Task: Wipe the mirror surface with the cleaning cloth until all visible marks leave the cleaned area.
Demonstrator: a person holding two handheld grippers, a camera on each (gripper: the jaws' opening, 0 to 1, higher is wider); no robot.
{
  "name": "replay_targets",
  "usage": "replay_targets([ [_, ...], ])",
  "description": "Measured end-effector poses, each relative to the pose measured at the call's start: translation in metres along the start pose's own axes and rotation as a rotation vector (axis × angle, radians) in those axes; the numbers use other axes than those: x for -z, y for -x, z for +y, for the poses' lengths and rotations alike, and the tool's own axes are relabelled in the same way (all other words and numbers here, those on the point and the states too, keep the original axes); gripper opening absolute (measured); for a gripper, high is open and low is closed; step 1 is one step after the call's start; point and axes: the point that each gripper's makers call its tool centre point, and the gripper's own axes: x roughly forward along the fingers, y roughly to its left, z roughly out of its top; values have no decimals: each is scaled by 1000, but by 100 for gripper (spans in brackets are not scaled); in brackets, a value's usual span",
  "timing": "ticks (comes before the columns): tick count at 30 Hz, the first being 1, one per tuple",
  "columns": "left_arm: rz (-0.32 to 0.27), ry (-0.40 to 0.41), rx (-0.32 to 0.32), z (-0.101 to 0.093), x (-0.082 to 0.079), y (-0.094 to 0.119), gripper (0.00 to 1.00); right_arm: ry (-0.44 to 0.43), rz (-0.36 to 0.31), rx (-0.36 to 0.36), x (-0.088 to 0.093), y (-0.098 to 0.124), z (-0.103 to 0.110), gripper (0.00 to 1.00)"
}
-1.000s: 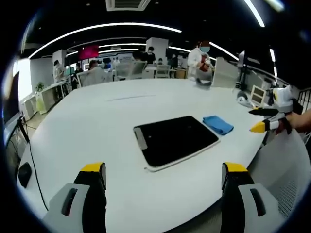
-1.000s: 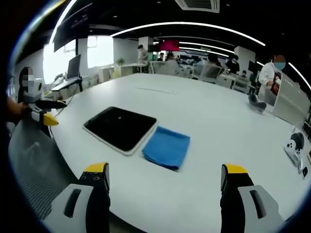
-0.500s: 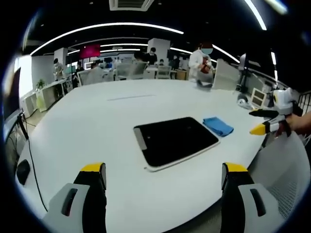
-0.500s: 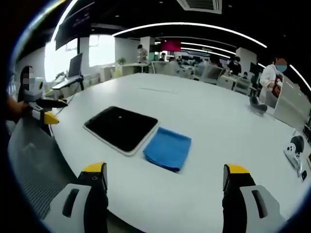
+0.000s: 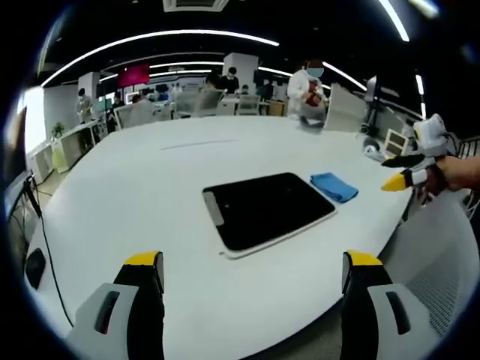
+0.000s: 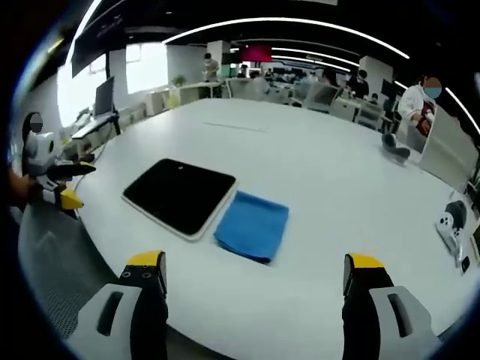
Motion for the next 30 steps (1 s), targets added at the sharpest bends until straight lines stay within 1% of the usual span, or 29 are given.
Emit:
replay_targets([
  [2,16,6,9,-1,3,0,99,0,12,-8,-6,-2,2,98],
  [5,29,-15,33,-6,5,-2,99,1,26,-19,-17,-4,1,97],
  [7,6,-18,44,-8,1,0,99,-5,21,-25,-27,-6,-2,97],
  [10,-9,-7,36,-6,-2,1,99,-1,22,-28,-37,-9,-8,97],
  [13,9,-4,8,-2,1,0,99,5,50,-35,-43,-10,-14,96],
  [16,7,-8,15,-3,1,0,99,11,44,-37,-53,-10,-17,96],
  [18,19,-23,46,-9,3,-1,99,12,72,-46,-54,-12,-18,94],
  [19,22,-28,51,-10,3,-1,99,5,80,-51,-55,-13,-18,94],
  [22,28,-34,57,-11,4,-2,99,-20,129,-73,-58,-12,-15,94],
  [23,27,-34,56,-10,4,-2,99,-26,134,-82,-60,-13,-13,94],
  [24,21,-30,54,-10,3,-1,99,-25,132,-89,-67,-13,-10,95],
  [26,14,-29,55,-10,2,-1,99,-6,139,-93,-71,-14,-9,94],
  [30,3,-22,51,-9,0,-1,99,36,177,-82,-79,-14,-10,94],
])
